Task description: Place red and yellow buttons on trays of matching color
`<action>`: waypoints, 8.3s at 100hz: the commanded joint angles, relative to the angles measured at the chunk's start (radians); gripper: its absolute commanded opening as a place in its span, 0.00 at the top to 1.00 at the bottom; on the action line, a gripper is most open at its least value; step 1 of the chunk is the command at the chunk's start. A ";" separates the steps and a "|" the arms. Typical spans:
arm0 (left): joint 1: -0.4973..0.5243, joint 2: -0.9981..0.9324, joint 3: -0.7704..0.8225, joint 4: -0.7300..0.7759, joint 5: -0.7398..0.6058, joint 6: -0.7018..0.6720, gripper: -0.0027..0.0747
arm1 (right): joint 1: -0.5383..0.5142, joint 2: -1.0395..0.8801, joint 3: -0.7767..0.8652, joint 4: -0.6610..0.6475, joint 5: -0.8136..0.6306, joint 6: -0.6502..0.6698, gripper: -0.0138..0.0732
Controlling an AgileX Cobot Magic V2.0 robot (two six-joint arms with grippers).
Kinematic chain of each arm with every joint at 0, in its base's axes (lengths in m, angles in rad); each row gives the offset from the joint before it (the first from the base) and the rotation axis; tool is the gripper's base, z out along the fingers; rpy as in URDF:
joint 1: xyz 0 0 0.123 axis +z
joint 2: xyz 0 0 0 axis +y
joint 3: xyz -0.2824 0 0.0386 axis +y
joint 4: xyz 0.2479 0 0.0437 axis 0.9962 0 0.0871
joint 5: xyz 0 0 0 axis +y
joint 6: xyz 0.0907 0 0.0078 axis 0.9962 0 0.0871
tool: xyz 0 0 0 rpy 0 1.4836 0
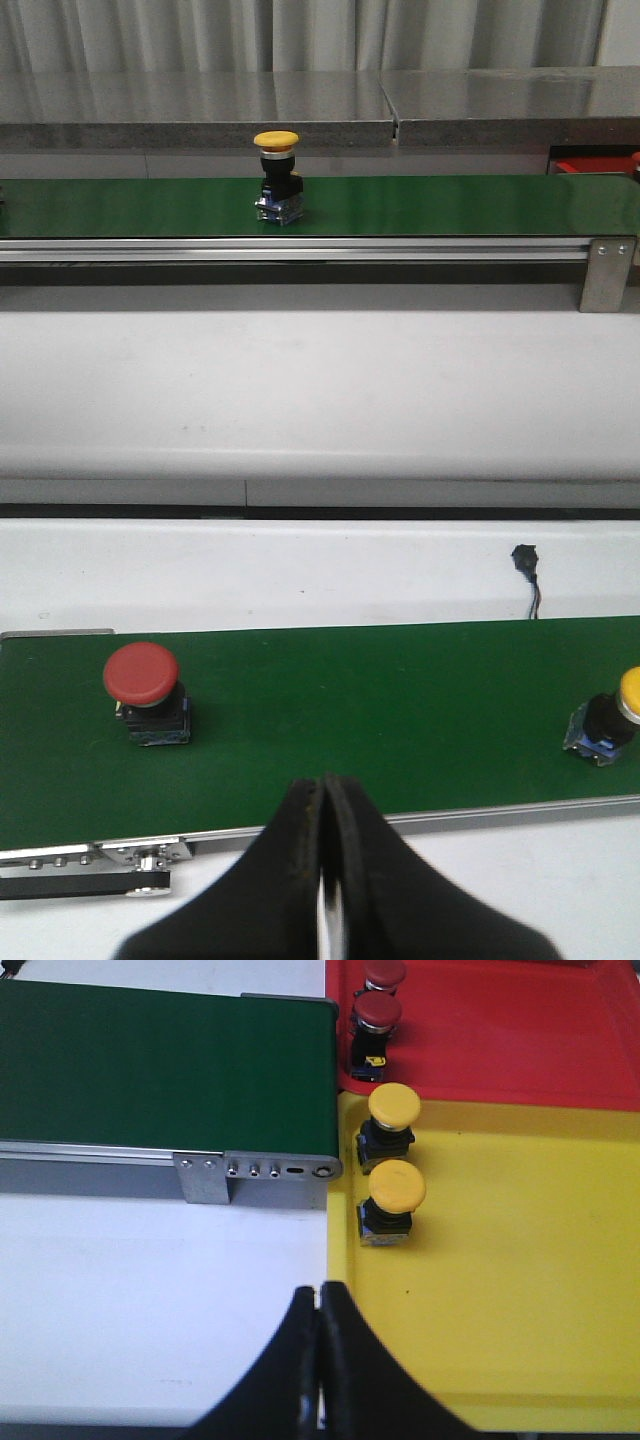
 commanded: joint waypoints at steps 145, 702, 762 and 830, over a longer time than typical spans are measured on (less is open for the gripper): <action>-0.046 -0.565 0.421 0.068 -0.125 -0.129 0.99 | 0.002 0.000 -0.028 -0.012 -0.060 -0.003 0.98; -0.046 -0.563 0.421 0.068 -0.125 -0.129 0.99 | -0.330 1.246 -0.724 0.145 -0.113 0.143 0.33; -0.046 -0.563 0.421 0.068 -0.125 -0.129 0.99 | -0.326 1.118 -0.724 0.050 -0.067 0.141 0.33; -0.046 -0.563 0.421 0.068 -0.125 -0.129 0.99 | -0.041 0.954 -0.762 0.036 0.090 0.024 0.25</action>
